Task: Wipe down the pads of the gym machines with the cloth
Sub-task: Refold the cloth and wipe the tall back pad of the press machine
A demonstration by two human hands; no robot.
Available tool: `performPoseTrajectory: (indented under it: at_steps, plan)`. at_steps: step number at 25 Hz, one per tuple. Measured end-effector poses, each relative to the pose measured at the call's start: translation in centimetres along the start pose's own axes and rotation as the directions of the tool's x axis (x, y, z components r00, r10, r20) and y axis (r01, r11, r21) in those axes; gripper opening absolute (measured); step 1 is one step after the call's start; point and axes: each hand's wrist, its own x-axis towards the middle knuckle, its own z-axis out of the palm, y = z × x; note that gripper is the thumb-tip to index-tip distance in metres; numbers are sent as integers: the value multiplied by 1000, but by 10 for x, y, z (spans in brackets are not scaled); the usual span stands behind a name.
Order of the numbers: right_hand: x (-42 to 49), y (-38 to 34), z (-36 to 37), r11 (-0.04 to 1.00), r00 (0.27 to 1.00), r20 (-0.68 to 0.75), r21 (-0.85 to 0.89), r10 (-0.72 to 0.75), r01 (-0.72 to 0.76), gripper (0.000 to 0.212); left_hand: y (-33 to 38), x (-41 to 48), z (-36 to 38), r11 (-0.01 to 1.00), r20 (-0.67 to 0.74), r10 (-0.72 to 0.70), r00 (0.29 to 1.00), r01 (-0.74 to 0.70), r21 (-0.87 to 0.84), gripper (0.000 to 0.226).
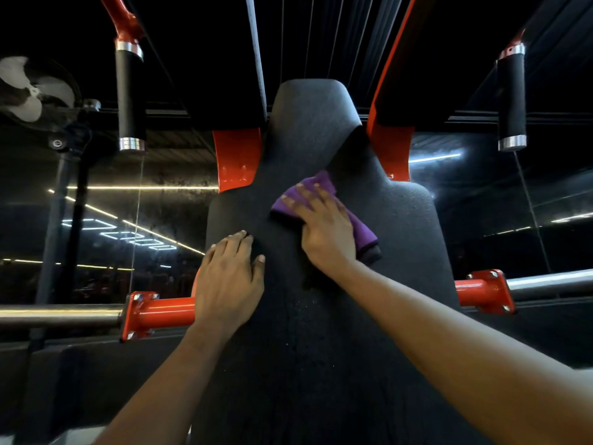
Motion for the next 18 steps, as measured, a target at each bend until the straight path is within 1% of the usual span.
performPoseTrajectory:
  at_steps: [1, 2, 3, 4, 6, 9, 11, 13, 18]
  plan:
    - [0, 2, -2, 996, 993, 77, -6, -88, 89, 61, 5, 3, 2, 1000, -25, 16, 1000, -16, -5, 46]
    - [0, 13, -8, 991, 984, 115, -12, -134, 137, 61, 11, 6, 5, 999, -35, 35, 999, -36, -24, 46]
    - [-2, 27, -15, 989, 985, 99, -22, -141, 144, 63, 15, 9, 8, 997, -30, 53, 998, -55, -48, 46]
    - [-4, 46, -24, 993, 993, 48, -35, -112, 114, 64, 21, 13, 13, 995, -16, 72, 997, -73, -65, 47]
    - [-13, 92, -42, 999, 998, -57, -40, 12, -14, 67, 30, 17, 22, 992, 14, 110, 994, -109, -60, 49]
    - [-38, 146, -65, 981, 968, -161, 27, 192, -190, 65, 39, 15, 34, 994, 51, 105, 993, -103, -41, 52]
    - [-64, 153, -66, 950, 927, -210, 97, 311, -297, 66, 42, 13, 36, 996, 47, 85, 995, -83, -40, 53]
    - [-95, 145, -60, 921, 894, -224, 114, 389, -372, 68, 46, 12, 34, 997, 46, 76, 996, -75, -27, 54]
    - [-160, 122, -57, 906, 884, -204, 54, 421, -420, 69, 51, 3, 29, 998, 112, 60, 992, -61, 7, 59]
